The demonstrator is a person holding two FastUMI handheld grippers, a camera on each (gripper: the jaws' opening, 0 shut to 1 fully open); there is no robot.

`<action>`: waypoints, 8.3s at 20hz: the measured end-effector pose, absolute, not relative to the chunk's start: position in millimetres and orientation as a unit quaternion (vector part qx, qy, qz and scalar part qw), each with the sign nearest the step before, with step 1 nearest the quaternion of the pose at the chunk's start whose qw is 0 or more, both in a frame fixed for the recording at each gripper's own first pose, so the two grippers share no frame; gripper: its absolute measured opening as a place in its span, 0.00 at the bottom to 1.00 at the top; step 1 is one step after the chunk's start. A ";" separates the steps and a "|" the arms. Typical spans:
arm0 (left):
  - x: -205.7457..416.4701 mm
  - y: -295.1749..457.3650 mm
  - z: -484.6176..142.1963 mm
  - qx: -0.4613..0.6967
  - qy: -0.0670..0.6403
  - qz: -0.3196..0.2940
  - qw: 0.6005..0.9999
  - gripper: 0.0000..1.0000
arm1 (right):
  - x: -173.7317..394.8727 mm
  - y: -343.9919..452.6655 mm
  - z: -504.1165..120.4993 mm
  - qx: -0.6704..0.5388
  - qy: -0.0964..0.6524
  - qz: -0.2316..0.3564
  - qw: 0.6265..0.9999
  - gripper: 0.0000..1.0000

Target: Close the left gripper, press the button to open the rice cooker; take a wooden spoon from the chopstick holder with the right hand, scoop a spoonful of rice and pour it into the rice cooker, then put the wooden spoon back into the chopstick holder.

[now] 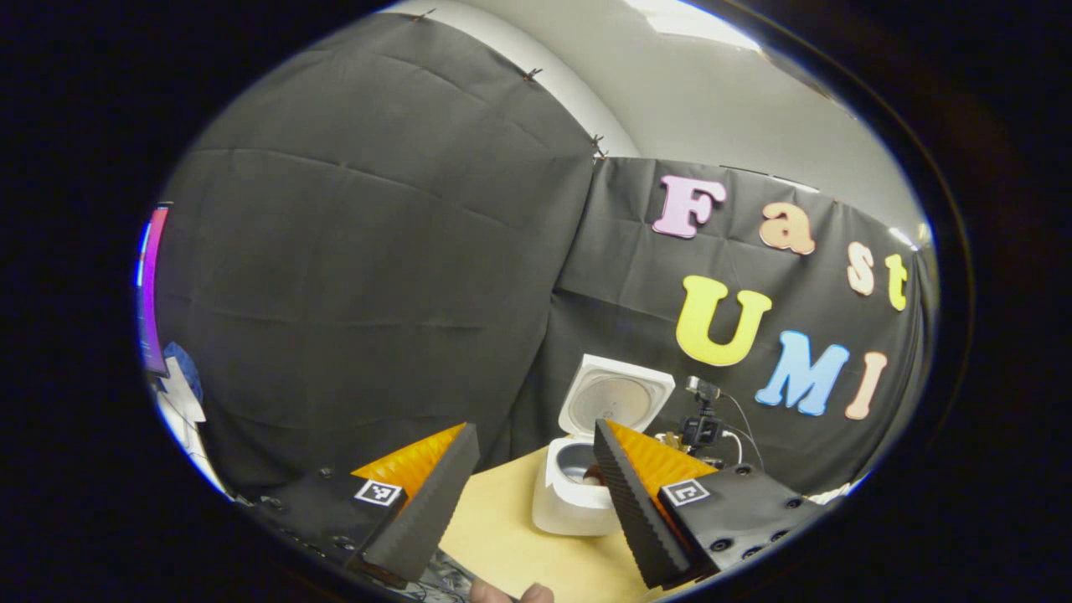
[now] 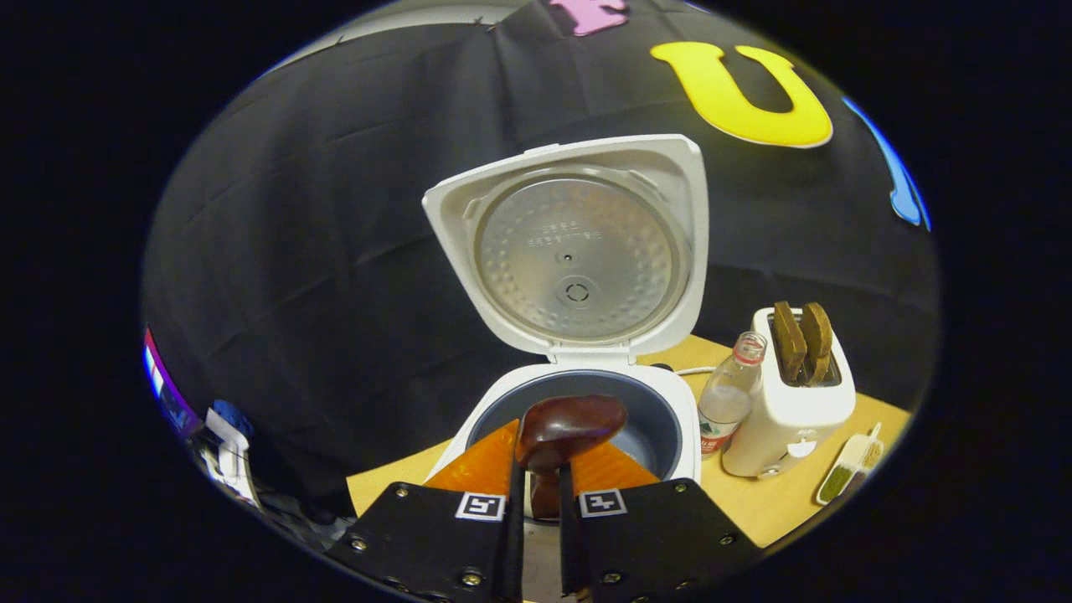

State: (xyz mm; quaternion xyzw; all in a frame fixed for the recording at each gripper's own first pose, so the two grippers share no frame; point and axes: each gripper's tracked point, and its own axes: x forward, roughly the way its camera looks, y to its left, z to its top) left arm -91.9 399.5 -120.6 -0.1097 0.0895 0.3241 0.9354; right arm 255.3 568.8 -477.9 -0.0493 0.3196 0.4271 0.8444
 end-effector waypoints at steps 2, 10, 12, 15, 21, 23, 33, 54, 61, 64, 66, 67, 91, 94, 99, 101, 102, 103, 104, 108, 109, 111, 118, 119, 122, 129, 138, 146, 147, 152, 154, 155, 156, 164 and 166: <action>-95.1 401.9 -122.7 -0.109 0.092 0.325 0.935 0.93 | 250.1 569.1 -476.5 -0.086 0.292 0.435 0.847 0.18; -119.7 409.4 -119.6 -0.108 0.096 0.332 0.932 0.96 | 242.5 578.1 -468.8 -0.214 0.196 0.441 0.850 0.18; -126.0 408.2 -117.1 -0.108 0.096 0.332 0.932 0.96 | 240.0 579.9 -466.3 -0.170 0.228 0.433 0.855 0.18; -129.8 406.2 -112.3 -0.110 0.091 0.328 0.934 0.96 | 253.0 576.5 -451.4 -0.050 0.295 0.403 0.865 0.18; -144.8 413.3 -93.0 -0.117 0.070 0.316 0.939 0.93 | 285.8 552.8 -428.1 0.142 0.366 0.330 0.858 0.18; -144.8 414.1 -88.1 -0.121 0.062 0.306 0.942 0.93 | 289.9 539.5 -408.6 0.197 0.369 0.310 0.854 0.18; -125.9 394.5 -93.0 -0.182 0.038 0.204 0.961 0.93 | 245.5 419.1 -303.3 0.319 0.331 0.238 0.856 0.18; -17.4 190.7 -100.2 -0.151 0.059 0.176 0.971 0.93 | 240.0 -68.7 -355.3 0.295 0.290 -0.025 0.910 0.18; 3.8 124.4 -96.0 -0.093 0.092 0.169 0.977 0.92 | 240.9 -133.8 -416.3 0.263 0.317 -0.076 0.908 0.18; -0.3 120.9 -91.3 -0.085 0.098 0.178 0.976 0.93 | 245.4 -139.5 -433.3 0.260 0.323 -0.088 0.906 0.18; -3.2 119.3 -94.2 -0.082 0.103 0.184 0.974 0.93 | 247.6 -141.4 -449.1 0.240 0.329 -0.093 0.909 0.18; -7.2 116.7 -96.4 -0.079 0.107 0.186 0.973 0.93 | 249.0 -142.3 -456.8 0.228 0.333 -0.096 0.910 0.18; 8.0 84.4 -100.8 -0.088 0.110 0.156 0.978 0.93 | 189.6 -179.4 -410.3 0.082 0.298 -0.130 0.942 0.89; 9.3 85.0 -94.7 -0.087 0.099 0.151 0.980 0.93 | 189.2 -180.5 -365.8 0.053 0.250 -0.135 0.957 0.88; 26.7 104.4 -83.0 -0.087 0.078 0.140 0.983 0.93 | 177.5 -138.5 -266.1 0.032 0.168 -0.096 0.981 0.88; 37.5 126.6 -78.6 -0.082 0.066 0.146 0.984 0.93 | 167.9 -107.0 -240.3 0.042 0.153 -0.072 0.985 0.88; 45.3 138.5 -76.6 -0.080 0.060 0.146 0.984 0.93 | 162.6 -86.9 -228.7 0.051 0.146 -0.058 0.986 0.88; 54.5 152.5 -77.0 -0.076 0.055 0.147 0.985 0.93 | 157.2 -71.7 -221.6 0.054 0.142 -0.047 0.987 0.88; 65.1 167.0 -76.8 -0.072 0.052 0.145 0.985 0.93 | 152.2 -57.8 -215.3 0.048 0.137 -0.040 0.989 0.88; 121.2 231.1 -76.4 -0.080 0.039 0.134 0.987 0.93 | 146.2 13.8 -193.4 0.015 0.115 -0.026 0.993 0.88; 135.6 248.6 -79.5 -0.086 0.037 0.134 0.987 0.93 | 143.2 29.8 -190.3 0.011 0.118 -0.028 0.993 0.88; 168.3 289.9 -80.5 -0.086 0.033 0.142 0.986 0.92 | 144.2 66.7 -176.5 0.012 0.106 -0.028 0.994 0.88; 307.1 398.8 -107.4 -0.062 0.038 0.147 0.986 1.00 | 136.9 151.4 -161.7 -0.016 0.099 -0.029 0.995 0.89; 328.7 414.0 -119.3 -0.057 0.048 0.154 0.985 1.00 | 135.7 156.6 -162.8 -0.018 0.101 -0.031 0.994 0.89; 390.2 442.4 -169.7 -0.048 0.095 0.163 0.981 1.00 | 135.6 165.8 -167.0 -0.043 0.111 -0.039 0.992 0.88; 470.5 470.8 -252.3 0.008 0.171 0.186 0.967 0.92 | 137.5 180.3 -185.7 -0.078 0.141 -0.047 0.986 0.88; 474.0 471.7 -273.7 -0.005 0.199 0.196 0.960 0.97 | 146.9 194.1 -205.1 -0.069 0.168 -0.031 0.983 0.88; 381.6 416.4 -286.0 0.010 0.189 0.191 0.963 0.98 | 136.4 188.3 -204.5 -0.052 0.169 -0.024 0.984 0.88; 366.6 408.9 -292.4 0.016 0.188 0.193 0.963 0.97 | 132.7 187.0 -204.6 -0.051 0.171 -0.023 0.984 0.88; 298.0 390.7 -359.8 -0.007 0.234 0.214 0.948 0.97 | 123.5 182.0 -202.9 -0.051 0.176 -0.023 0.983 0.88; 280.4 381.5 -395.6 -0.010 0.261 0.207 0.943 0.99 | 119.4 181.3 -206.3 -0.051 0.183 -0.020 0.982 0.88; 273.3 377.5 -410.1 -0.005 0.274 0.205 0.940 0.98 | 117.2 183.8 -209.4 -0.048 0.188 -0.017 0.981 0.88; 268.4 374.7 -418.7 0.000 0.279 0.203 0.938 0.98 | 115.4 185.8 -210.2 -0.044 0.191 -0.014 0.980 0.88; 242.0 364.2 -468.6 -0.007 0.322 0.202 0.925 0.98 | 98.8 193.6 -210.3 -0.055 0.196 0.000 0.979 0.88; 238.2 363.3 -466.6 -0.010 0.324 0.196 0.925 1.00 | 92.6 191.1 -210.8 -0.052 0.198 -0.001 0.979 0.88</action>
